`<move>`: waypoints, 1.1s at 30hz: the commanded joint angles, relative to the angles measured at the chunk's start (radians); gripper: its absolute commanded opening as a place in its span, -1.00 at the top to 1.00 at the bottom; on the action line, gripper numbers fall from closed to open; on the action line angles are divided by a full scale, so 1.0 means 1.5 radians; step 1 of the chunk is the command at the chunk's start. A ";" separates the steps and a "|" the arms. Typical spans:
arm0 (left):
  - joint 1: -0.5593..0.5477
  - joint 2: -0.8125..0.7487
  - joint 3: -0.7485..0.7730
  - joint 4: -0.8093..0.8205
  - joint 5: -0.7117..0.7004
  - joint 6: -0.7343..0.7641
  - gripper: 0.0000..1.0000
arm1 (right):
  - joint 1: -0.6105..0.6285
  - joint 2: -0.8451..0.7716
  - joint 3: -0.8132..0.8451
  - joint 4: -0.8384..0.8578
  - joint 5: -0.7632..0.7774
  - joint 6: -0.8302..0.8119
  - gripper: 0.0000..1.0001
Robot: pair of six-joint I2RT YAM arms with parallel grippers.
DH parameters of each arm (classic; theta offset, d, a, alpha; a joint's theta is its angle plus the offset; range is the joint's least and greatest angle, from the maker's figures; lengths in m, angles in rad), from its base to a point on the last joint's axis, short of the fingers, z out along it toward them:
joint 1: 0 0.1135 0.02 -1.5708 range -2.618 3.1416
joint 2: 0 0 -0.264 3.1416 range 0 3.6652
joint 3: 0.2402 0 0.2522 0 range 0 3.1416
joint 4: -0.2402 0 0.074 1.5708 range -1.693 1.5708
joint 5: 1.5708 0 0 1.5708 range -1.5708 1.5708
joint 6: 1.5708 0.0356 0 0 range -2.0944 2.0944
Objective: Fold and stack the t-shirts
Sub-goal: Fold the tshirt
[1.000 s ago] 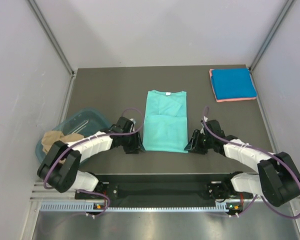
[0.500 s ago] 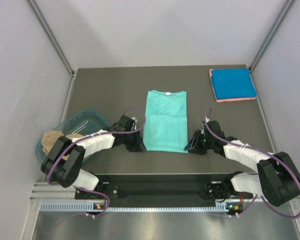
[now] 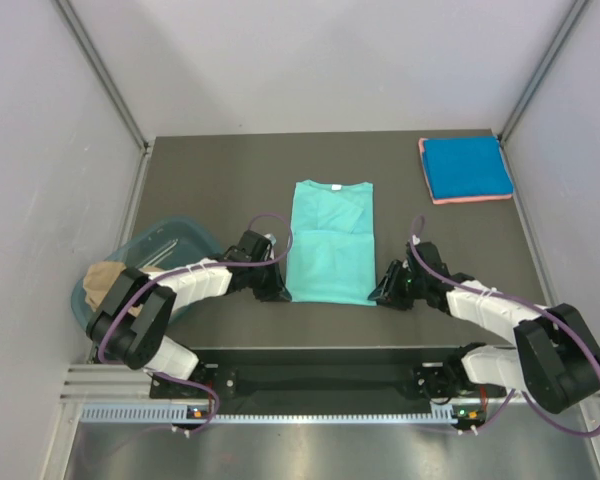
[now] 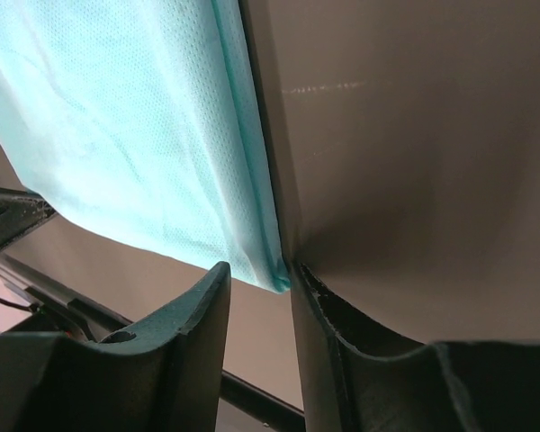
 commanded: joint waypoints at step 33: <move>-0.034 -0.095 -0.043 -0.103 -0.111 0.028 1.00 | 0.153 0.035 -0.019 -0.179 0.167 0.123 0.29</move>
